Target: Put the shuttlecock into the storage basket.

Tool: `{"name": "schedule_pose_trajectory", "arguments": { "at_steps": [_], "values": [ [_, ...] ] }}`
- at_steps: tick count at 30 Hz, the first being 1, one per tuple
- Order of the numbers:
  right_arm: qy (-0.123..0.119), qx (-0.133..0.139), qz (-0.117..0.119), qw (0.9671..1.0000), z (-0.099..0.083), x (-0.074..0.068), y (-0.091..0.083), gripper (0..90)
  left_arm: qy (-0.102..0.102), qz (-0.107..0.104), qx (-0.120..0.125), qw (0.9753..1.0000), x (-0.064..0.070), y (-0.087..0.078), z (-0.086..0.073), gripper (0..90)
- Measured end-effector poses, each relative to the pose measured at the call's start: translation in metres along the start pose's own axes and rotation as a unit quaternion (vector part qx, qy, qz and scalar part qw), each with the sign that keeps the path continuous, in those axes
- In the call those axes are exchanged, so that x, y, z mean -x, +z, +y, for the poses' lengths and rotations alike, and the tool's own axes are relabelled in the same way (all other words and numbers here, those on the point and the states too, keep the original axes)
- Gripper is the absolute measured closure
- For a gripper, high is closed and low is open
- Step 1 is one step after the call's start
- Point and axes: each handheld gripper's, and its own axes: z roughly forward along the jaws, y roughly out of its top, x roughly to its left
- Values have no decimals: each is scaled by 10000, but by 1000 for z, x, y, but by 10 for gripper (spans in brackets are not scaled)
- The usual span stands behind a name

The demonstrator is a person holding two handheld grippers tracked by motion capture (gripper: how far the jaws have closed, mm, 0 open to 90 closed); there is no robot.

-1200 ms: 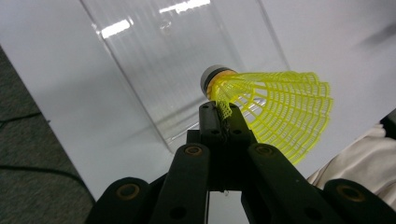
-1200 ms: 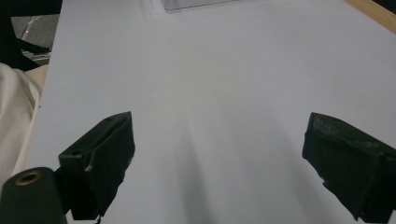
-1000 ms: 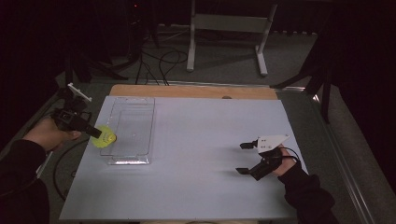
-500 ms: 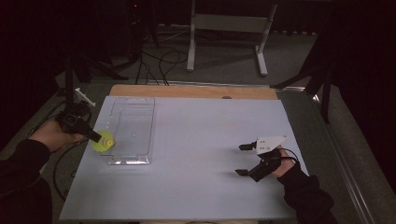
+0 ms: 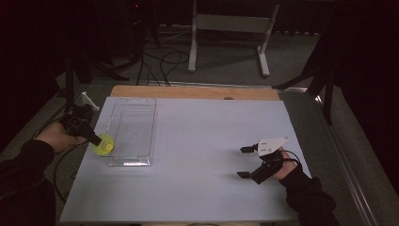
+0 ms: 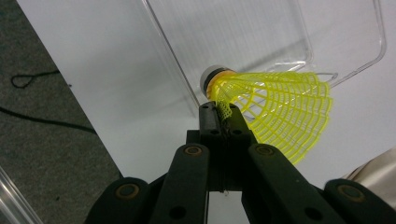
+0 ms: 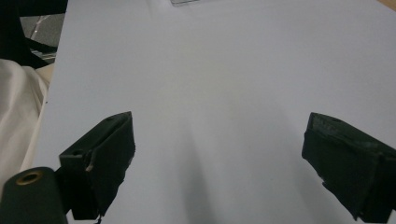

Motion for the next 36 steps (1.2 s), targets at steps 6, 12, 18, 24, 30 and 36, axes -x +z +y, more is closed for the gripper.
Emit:
{"name": "schedule_pose_trajectory", "arguments": {
  "at_steps": [6,12,18,24,30,36],
  "values": [
    [22,8,36,10000,0,0,0,96,-42,35,-70,10000,-3,7,1,896],
    [72,6,65,10000,-1,0,0,96,21,135,-171,9998,0,12,2,780],
    [82,22,50,10000,-1,0,0,96,219,299,50,9993,8,11,4,433],
    [93,55,4,9999,-3,0,-1,96,414,234,244,9986,19,6,8,126],
    [142,91,-29,9999,-6,-1,-1,96,712,6,583,9958,29,0,10,1],
    [163,167,-91,9997,-9,-1,-2,96,1128,73,1036,9882,45,1,11,1]
  ]
}}
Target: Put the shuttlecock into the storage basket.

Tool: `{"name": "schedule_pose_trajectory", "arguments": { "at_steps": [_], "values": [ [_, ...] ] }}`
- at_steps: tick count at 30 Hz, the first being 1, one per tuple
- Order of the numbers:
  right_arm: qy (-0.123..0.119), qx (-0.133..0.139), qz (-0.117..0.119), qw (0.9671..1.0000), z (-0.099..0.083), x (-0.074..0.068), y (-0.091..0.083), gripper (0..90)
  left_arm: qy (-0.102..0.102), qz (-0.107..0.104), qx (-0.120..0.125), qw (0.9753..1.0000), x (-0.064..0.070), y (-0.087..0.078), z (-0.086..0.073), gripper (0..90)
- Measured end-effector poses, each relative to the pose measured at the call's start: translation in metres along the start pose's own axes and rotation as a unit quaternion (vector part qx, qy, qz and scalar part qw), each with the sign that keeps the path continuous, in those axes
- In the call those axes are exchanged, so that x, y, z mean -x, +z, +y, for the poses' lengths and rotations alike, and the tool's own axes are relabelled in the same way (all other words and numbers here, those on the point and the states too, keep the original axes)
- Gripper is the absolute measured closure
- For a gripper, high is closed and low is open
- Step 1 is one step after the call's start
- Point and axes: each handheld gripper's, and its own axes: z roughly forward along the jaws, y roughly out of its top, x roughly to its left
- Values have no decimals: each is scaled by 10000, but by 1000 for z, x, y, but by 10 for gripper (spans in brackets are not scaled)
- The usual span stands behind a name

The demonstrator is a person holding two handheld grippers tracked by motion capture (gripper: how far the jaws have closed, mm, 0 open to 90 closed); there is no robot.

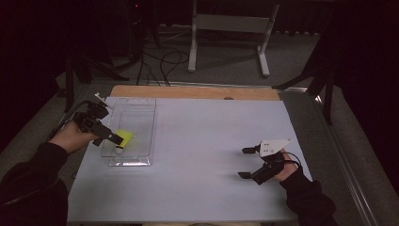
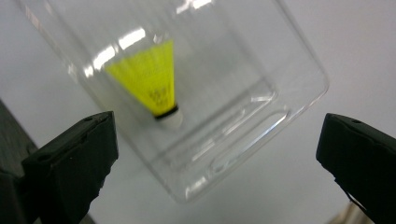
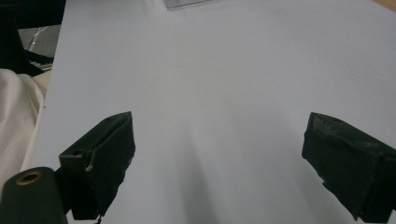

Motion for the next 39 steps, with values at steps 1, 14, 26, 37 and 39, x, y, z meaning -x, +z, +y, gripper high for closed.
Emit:
{"name": "schedule_pose_trajectory", "arguments": {
  "at_steps": [1,14,26,37,39],
  "values": [
    [13,17,-6,10000,-1,0,0,96,39,-61,95,9999,2,0,1,1],
    [133,-6,-99,9999,-8,-1,-3,95,1086,49,1072,9883,35,11,11,0],
    [387,111,-200,9990,-14,-2,-8,95,1739,-349,1766,9682,76,16,32,0],
    [525,123,-446,9975,-18,-6,-9,95,2123,-597,2067,9532,112,33,44,0],
    [493,13,-614,9969,-16,-8,-8,94,2143,-690,2085,9518,116,37,46,0]
  ]
}}
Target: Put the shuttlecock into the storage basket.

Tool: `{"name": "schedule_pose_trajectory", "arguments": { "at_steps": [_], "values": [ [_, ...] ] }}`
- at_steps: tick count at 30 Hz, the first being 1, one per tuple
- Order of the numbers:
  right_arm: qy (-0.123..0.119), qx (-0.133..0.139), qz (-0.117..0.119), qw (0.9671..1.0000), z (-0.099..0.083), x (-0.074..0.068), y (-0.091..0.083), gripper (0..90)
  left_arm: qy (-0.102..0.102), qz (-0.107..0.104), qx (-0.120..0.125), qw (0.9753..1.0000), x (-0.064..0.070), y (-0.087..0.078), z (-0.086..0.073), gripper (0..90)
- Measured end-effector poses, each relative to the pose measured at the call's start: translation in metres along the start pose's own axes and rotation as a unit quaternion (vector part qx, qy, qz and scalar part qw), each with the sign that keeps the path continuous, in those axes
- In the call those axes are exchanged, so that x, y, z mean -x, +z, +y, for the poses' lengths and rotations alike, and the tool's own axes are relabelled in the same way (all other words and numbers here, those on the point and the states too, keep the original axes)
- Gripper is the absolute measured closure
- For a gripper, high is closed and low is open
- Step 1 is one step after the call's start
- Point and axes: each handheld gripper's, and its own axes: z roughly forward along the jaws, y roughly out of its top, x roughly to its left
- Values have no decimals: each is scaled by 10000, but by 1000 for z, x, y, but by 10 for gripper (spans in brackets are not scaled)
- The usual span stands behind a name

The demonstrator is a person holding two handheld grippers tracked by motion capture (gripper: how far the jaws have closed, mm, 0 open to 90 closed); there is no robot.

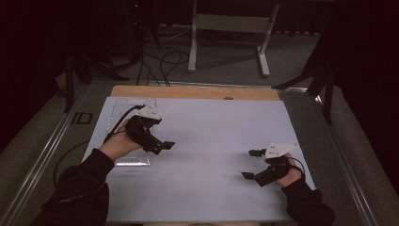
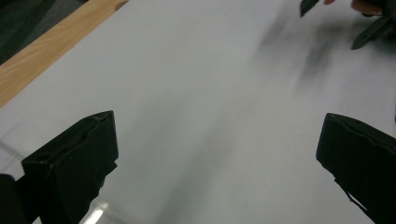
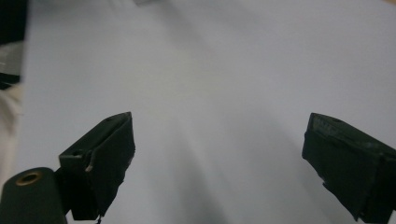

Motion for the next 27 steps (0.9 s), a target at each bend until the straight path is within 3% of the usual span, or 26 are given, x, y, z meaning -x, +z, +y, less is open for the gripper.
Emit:
{"name": "schedule_pose_trajectory", "arguments": {
  "at_steps": [17,20,23,27],
  "values": [
    [76,279,-132,9995,-10,-1,1,88,286,-100,327,9990,23,28,-7,0],
    [74,293,-115,9995,-12,-3,2,88,321,-219,416,9984,29,31,-10,0],
    [81,281,-110,9995,-13,-5,3,88,495,-281,360,9977,39,36,-13,0],
    [105,277,-100,9995,-14,-8,3,88,484,-370,367,9975,47,40,-18,0]
  ]
}}
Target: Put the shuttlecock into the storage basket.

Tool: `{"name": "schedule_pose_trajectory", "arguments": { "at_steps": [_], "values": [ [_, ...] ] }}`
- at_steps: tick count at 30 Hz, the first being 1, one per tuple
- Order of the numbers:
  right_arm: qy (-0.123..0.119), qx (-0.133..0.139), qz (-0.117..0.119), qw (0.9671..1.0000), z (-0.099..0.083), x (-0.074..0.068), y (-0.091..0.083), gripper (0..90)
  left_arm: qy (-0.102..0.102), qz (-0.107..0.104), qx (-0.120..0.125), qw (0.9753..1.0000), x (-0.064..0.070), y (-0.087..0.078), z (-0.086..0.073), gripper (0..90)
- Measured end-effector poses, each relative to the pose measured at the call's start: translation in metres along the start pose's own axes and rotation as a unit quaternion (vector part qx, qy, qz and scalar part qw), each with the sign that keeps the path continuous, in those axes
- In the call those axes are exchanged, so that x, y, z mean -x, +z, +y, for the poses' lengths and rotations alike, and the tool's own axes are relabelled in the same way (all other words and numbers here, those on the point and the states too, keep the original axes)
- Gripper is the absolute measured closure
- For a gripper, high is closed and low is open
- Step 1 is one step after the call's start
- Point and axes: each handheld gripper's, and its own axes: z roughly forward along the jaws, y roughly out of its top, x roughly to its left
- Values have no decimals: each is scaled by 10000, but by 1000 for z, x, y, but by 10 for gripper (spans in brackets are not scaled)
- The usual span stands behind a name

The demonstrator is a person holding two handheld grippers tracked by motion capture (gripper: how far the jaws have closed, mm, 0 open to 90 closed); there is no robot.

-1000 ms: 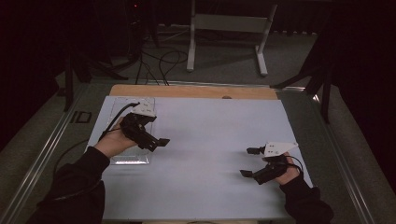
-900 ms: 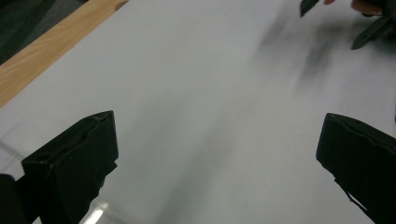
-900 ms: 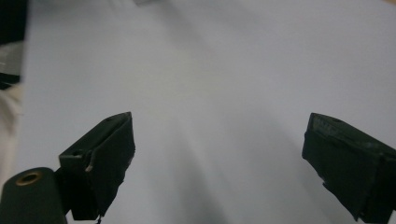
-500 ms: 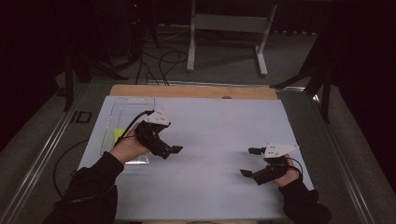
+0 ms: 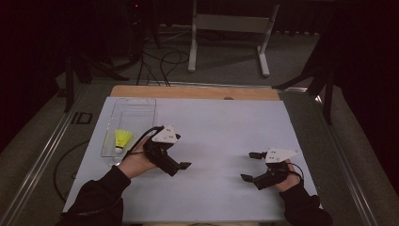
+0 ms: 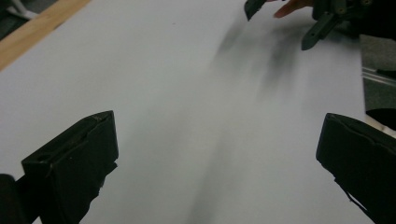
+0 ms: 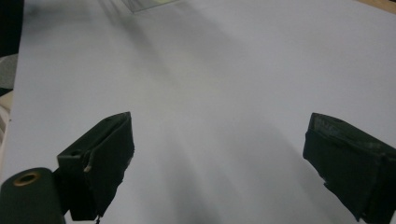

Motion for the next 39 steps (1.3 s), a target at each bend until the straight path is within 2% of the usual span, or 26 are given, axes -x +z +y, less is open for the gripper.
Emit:
{"name": "schedule_pose_trajectory", "arguments": {
  "at_steps": [4,10,15,20,28,31,39],
  "values": [
    [16,30,-16,10000,-1,-3,-2,89,-96,-78,-4,9999,4,4,-8,0],
    [4,45,-38,10000,-4,-6,-3,89,-114,-169,-44,9998,12,8,-21,0],
    [10,69,-31,10000,-5,-8,-5,89,-182,-159,-25,9997,19,7,-33,0],
    [42,50,5,10000,-8,-10,-6,89,-263,-179,-120,9994,25,4,-46,0],
    [22,-24,4,10000,-13,-12,-5,89,-465,-76,-449,9979,28,-3,-71,1],
    [40,-18,12,10000,-14,-11,-5,89,-492,4,-503,9975,28,-6,-80,1],
    [36,-76,13,10000,-15,-10,-4,89,-772,226,-517,9954,24,-17,-103,1]
  ]
}}
